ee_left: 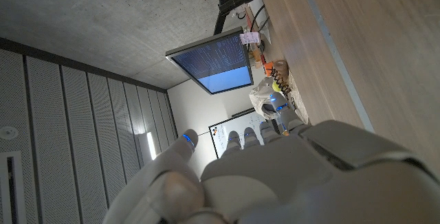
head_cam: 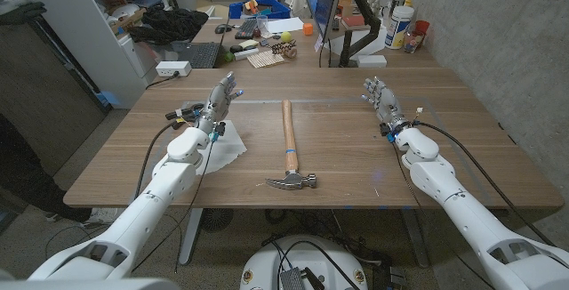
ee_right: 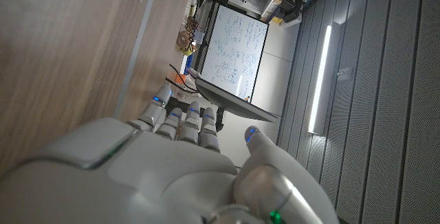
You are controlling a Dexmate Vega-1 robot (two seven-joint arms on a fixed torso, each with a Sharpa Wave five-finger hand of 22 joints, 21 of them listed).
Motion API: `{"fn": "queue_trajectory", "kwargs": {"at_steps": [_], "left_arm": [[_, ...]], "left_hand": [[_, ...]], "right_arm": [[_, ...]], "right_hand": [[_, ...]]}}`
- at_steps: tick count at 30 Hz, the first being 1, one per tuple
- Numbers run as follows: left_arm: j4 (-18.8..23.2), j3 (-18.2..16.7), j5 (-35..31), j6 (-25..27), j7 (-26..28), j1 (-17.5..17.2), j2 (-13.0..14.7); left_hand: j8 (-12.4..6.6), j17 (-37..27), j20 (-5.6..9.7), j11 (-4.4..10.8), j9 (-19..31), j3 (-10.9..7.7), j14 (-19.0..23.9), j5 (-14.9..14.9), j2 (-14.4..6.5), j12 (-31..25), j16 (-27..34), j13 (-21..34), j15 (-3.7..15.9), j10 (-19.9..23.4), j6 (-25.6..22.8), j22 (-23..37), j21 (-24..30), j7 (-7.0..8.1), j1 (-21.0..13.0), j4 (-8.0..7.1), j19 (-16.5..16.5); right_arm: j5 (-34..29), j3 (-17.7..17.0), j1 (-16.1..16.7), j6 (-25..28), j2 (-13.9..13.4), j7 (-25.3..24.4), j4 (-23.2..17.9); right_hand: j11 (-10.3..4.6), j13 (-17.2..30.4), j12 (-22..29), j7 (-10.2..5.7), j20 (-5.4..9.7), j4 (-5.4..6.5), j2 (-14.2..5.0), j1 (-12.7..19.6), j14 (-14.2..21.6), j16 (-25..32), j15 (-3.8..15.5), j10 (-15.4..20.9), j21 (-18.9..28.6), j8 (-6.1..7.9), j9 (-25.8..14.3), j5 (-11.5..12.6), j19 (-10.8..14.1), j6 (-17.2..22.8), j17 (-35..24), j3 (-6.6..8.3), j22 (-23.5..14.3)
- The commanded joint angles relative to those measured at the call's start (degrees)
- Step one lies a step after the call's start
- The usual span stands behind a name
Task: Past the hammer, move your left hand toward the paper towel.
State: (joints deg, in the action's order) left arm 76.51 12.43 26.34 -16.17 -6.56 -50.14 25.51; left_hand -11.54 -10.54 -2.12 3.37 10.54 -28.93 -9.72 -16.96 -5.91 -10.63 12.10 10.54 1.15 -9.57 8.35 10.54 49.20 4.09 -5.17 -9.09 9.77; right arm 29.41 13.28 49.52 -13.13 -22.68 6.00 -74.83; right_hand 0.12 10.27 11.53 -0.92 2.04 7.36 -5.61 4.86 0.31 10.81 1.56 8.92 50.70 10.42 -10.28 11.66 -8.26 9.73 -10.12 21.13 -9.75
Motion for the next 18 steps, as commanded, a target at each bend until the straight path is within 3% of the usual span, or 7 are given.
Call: {"fn": "queue_trajectory", "kwargs": {"at_steps": [1,18], "left_arm": [[2.23,-2.48,-6.02,-2.09,-0.10,-1.01,0.49],[7.86,-3.80,-15.40,-4.00,2.67,-3.06,3.49]], "left_hand": [[-0.57,-0.09,-0.60,0.03,0.13,-0.27,-3.24,-0.33,-1.82,-0.35,0.49,0.11,-0.16,0.28,-0.46,0.12,-0.01,0.10,-0.61,0.30,8.57],[-0.79,0.04,-1.38,0.16,0.12,-0.83,-2.89,-0.61,-1.81,-0.45,0.45,0.10,-0.09,1.05,-1.57,0.08,-0.48,0.31,-1.73,0.97,8.99]], "right_arm": [[-2.90,-2.50,0.00,1.11,2.56,1.92,0.58],[-4.77,-4.56,0.22,1.52,4.07,3.94,0.86]], "right_hand": [[-0.21,0.12,0.29,-0.02,2.10,-0.03,-2.71,0.22,0.03,0.30,1.35,0.40,-0.17,0.34,-0.17,0.36,-0.39,0.45,-0.21,0.38,-0.09],[-0.18,0.12,0.33,-0.05,2.07,0.08,-2.59,0.13,0.10,0.23,1.33,0.51,-0.56,0.33,-0.17,0.40,-0.24,0.44,-0.15,0.37,-0.10]]}}
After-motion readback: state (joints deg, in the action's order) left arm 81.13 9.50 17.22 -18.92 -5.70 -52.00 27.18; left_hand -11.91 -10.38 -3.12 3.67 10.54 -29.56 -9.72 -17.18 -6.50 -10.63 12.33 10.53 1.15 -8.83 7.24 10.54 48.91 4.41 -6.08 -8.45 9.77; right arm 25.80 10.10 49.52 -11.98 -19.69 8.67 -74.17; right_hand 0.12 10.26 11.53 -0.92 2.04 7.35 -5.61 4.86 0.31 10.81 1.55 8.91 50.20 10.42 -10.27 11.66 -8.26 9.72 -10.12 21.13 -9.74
